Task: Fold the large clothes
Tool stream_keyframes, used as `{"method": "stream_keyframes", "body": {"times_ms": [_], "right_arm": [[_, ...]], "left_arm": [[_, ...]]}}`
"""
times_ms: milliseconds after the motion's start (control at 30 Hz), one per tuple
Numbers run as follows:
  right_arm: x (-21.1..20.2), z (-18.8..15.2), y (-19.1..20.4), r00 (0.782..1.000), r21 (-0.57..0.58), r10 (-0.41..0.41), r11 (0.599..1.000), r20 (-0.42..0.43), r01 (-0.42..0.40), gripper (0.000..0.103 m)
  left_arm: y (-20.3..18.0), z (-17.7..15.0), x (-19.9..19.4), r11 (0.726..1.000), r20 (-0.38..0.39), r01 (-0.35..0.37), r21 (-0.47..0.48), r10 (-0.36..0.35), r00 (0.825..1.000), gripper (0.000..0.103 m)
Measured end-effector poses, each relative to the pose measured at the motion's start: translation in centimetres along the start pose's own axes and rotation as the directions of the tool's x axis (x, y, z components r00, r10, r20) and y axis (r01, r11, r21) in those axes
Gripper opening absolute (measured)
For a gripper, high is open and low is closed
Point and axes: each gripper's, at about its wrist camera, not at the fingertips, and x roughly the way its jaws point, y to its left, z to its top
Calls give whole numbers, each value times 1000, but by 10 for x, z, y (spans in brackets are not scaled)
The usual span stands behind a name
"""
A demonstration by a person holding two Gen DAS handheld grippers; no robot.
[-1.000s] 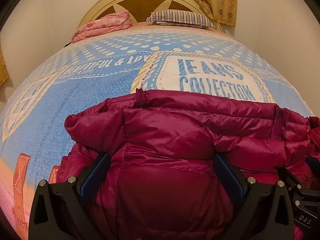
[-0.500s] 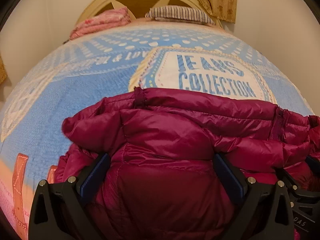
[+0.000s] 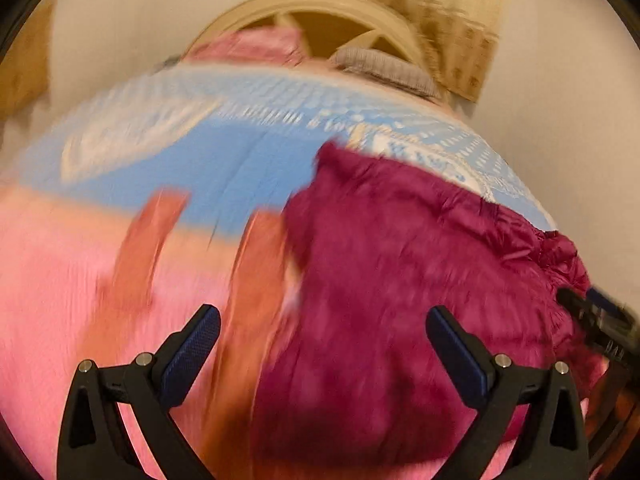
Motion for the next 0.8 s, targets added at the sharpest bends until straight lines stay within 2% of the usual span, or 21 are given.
{"method": "stream_keyframes", "body": {"times_ms": [67,133,200,300,367,467,600,633,667,800], "right_arm": [[-7,-15,8,1000,-18,-4,1000,4,4,100],[-10,-28,15,1000,-28,-6,1000,7,6,100],[-8,-35,23,1000,-43,-19,999,6,19,100],[9,-45,33,998,-69,-10,998,-63,5,100],[23,-55,40,995,-94,-39,995,-96,30,101],[34,-64,43,992,-110,-66,992,-106,54,102],[39,-63,43,991,-110,-73,992,-114,60,102],[39,-64,42,991,-112,-74,992,-112,62,102],[39,-64,42,991,-114,-77,991,-110,64,102],[39,-64,44,991,-112,-78,991,-107,66,103]], "left_arm": [[8,-14,-2,998,-6,25,-60,-25,1000,102],[8,-23,-2,996,16,15,-83,-13,1000,102],[6,-26,2,994,3,41,-99,-41,999,102],[-2,-27,15,996,-8,7,-92,-8,1000,102],[0,-31,26,994,-44,-7,-111,2,999,102],[1,-32,26,994,-37,-1,-108,-3,999,102],[7,-32,20,975,9,131,-180,-131,991,101],[4,-33,19,973,15,146,-178,-146,989,93],[-1,-35,18,972,14,166,-163,-166,986,80],[-15,-38,17,967,36,229,-111,-226,973,53]]}}
